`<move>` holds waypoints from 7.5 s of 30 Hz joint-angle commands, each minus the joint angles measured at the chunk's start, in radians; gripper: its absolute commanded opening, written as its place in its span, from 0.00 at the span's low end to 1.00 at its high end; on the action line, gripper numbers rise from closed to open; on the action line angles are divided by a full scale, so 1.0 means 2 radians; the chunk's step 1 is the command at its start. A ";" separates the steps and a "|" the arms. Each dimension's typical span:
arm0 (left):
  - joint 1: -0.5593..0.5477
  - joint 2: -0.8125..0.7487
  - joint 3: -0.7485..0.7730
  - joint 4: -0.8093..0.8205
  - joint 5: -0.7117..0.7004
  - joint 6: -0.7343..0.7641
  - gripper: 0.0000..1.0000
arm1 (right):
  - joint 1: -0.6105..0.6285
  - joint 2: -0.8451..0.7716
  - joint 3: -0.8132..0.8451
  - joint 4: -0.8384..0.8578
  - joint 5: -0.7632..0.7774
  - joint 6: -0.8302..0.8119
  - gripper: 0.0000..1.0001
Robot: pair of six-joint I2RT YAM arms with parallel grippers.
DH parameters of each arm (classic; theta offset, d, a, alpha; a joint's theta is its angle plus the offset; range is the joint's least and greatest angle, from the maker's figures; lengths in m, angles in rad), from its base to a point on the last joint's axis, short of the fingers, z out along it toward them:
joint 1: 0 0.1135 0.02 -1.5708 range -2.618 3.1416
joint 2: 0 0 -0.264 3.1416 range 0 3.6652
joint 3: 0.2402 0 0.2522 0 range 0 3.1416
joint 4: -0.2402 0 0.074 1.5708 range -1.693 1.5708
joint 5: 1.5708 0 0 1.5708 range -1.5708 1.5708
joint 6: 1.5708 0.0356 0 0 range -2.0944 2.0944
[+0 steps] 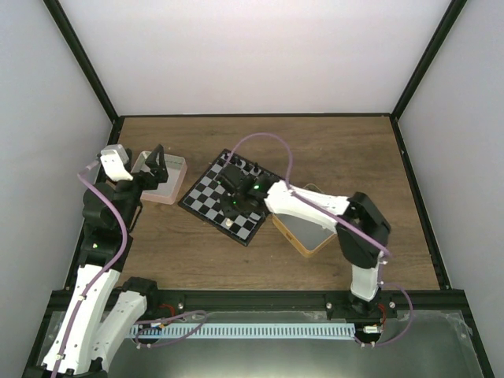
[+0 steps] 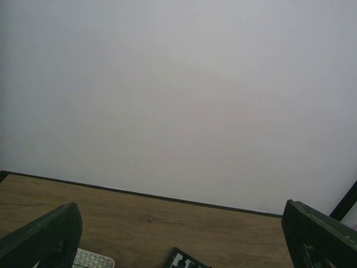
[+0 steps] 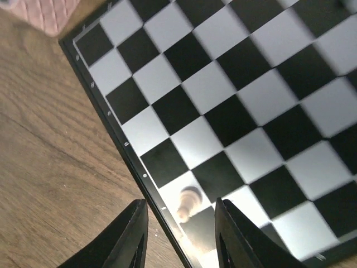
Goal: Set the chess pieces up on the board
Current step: Pick up the chess piece from the storage box, then place the chess piece on the chessboard.
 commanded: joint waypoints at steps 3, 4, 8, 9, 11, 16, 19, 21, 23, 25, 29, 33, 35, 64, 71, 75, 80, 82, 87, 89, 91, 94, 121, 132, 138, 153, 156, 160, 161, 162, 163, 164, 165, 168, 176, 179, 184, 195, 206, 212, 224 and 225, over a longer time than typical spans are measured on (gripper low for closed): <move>0.004 -0.005 -0.004 0.000 0.001 -0.004 1.00 | -0.055 -0.127 -0.079 0.027 0.096 0.046 0.36; 0.004 -0.005 -0.004 0.000 0.001 -0.004 1.00 | -0.069 -0.144 -0.097 0.028 0.104 0.052 0.35; 0.004 -0.006 -0.004 0.000 0.000 -0.005 1.00 | -0.135 -0.206 -0.176 0.017 0.129 0.080 0.35; 0.004 -0.006 -0.004 0.000 0.001 -0.005 1.00 | -0.153 -0.220 -0.195 0.017 0.130 0.084 0.35; 0.004 -0.005 -0.004 0.001 0.004 -0.006 1.00 | -0.183 -0.240 -0.228 0.015 0.130 0.091 0.36; 0.004 -0.004 -0.002 -0.002 -0.009 -0.011 1.00 | -0.240 -0.259 -0.287 0.031 0.095 0.076 0.46; 0.004 -0.005 -0.003 -0.002 -0.007 -0.011 1.00 | -0.269 -0.251 -0.312 0.046 0.071 0.060 0.47; 0.004 -0.004 -0.004 -0.001 -0.005 -0.012 1.00 | -0.278 -0.246 -0.319 0.052 0.068 0.051 0.47; 0.004 -0.003 -0.004 0.000 -0.003 -0.013 1.00 | -0.283 -0.238 -0.322 0.058 0.065 0.046 0.46; 0.004 -0.003 -0.005 0.001 -0.001 -0.012 1.00 | -0.285 -0.228 -0.321 0.060 0.065 0.043 0.43; 0.004 -0.004 -0.005 0.001 0.002 -0.012 1.00 | -0.286 -0.209 -0.326 0.060 0.060 0.044 0.32; 0.004 -0.003 -0.006 0.002 0.003 -0.013 1.00 | -0.286 -0.195 -0.328 0.048 0.078 0.054 0.31; 0.004 -0.002 -0.006 0.002 0.004 -0.012 1.00 | -0.286 -0.194 -0.329 0.044 0.086 0.057 0.32; 0.026 0.049 -0.001 0.015 0.089 -0.040 1.00 | -0.286 -0.247 -0.371 0.104 0.037 0.029 0.17; 0.035 0.117 0.016 0.022 0.217 -0.044 1.00 | -0.286 -0.364 -0.404 0.160 -0.069 -0.005 0.17; 0.032 0.192 0.049 -0.021 0.254 -0.094 1.00 | -0.284 -0.422 -0.428 0.238 -0.178 -0.038 0.14; 0.009 0.264 0.087 -0.104 0.286 -0.121 1.00 | -0.273 -0.467 -0.442 0.318 -0.320 -0.065 0.13; -0.014 0.269 0.082 -0.099 0.286 -0.130 1.00 | -0.264 -0.473 -0.439 0.336 -0.348 -0.076 0.13; -0.098 0.270 0.072 -0.034 0.309 -0.175 1.00 | -0.236 -0.476 -0.421 0.344 -0.390 -0.110 0.13; -0.122 0.264 0.058 0.023 0.341 -0.212 1.00 | -0.230 -0.479 -0.412 0.337 -0.397 -0.123 0.13; -0.138 0.261 0.047 0.075 0.380 -0.258 1.00 | -0.229 -0.481 -0.405 0.332 -0.399 -0.132 0.13; -0.151 0.266 0.037 0.128 0.415 -0.298 1.00 | -0.228 -0.479 -0.401 0.331 -0.408 -0.145 0.13; -0.196 0.361 0.084 0.079 0.504 -0.232 0.42 | -0.213 -0.409 -0.366 0.305 -0.425 -0.174 0.13; -0.197 0.361 0.083 0.083 0.503 -0.223 0.28 | -0.206 -0.399 -0.358 0.305 -0.431 -0.173 0.13; -0.198 0.361 0.081 0.082 0.505 -0.211 0.11 | -0.204 -0.394 -0.353 0.301 -0.424 -0.172 0.14; -0.196 0.273 0.062 -0.107 0.072 -0.086 0.04 | -0.204 -0.469 -0.409 0.304 -0.246 -0.094 0.71; -0.196 0.251 0.032 -0.119 -0.029 -0.082 0.04 | -0.204 -0.470 -0.418 0.298 -0.184 -0.062 0.69; -0.197 0.256 0.009 -0.117 -0.078 -0.070 0.04 | -0.204 -0.468 -0.427 0.306 -0.148 -0.032 0.69; -0.197 0.261 0.004 -0.112 -0.079 -0.067 0.04 | -0.204 -0.467 -0.428 0.306 -0.145 -0.029 0.68; -0.197 0.267 -0.001 -0.107 -0.081 -0.067 0.04 | -0.204 -0.466 -0.428 0.308 -0.143 -0.026 0.68; -0.198 0.272 -0.009 -0.098 -0.080 -0.067 0.04 | -0.204 -0.464 -0.428 0.308 -0.137 -0.024 0.68; -0.199 0.279 -0.017 -0.089 -0.078 -0.067 0.04 | -0.204 -0.461 -0.427 0.307 -0.133 -0.022 0.69; -0.202 0.284 -0.024 -0.080 -0.078 -0.066 0.04 | -0.204 -0.459 -0.426 0.308 -0.131 -0.021 0.69; -0.217 0.302 -0.039 -0.054 -0.090 -0.057 0.04 | -0.204 -0.449 -0.424 0.307 -0.128 -0.019 0.68; -0.241 0.350 -0.043 -0.045 -0.110 -0.061 0.04 | -0.204 -0.432 -0.419 0.302 -0.124 -0.013 0.68; -0.242 0.349 -0.054 -0.035 -0.107 -0.066 0.04 | -0.204 -0.431 -0.421 0.299 -0.120 -0.012 0.68; -0.242 0.351 -0.078 -0.003 -0.059 -0.069 0.04 | -0.204 -0.433 -0.422 0.294 -0.113 -0.010 0.68; -0.242 0.348 -0.084 -0.016 -0.058 -0.073 0.04 | -0.204 -0.434 -0.422 0.291 -0.110 -0.009 0.68; -0.243 0.351 -0.100 0.011 -0.046 -0.077 0.04 | -0.204 -0.430 -0.423 0.293 -0.113 -0.008 0.68; -0.243 0.349 -0.102 0.014 -0.033 -0.080 0.05 | -0.204 -0.436 -0.424 0.288 -0.109 -0.008 0.69; -0.242 0.313 -0.063 -0.049 -0.038 -0.099 0.48 | -0.204 -0.443 -0.427 0.288 -0.109 -0.006 0.69; -0.242 0.308 -0.059 -0.052 -0.036 -0.100 0.50 | -0.204 -0.444 -0.427 0.287 -0.108 -0.006 0.69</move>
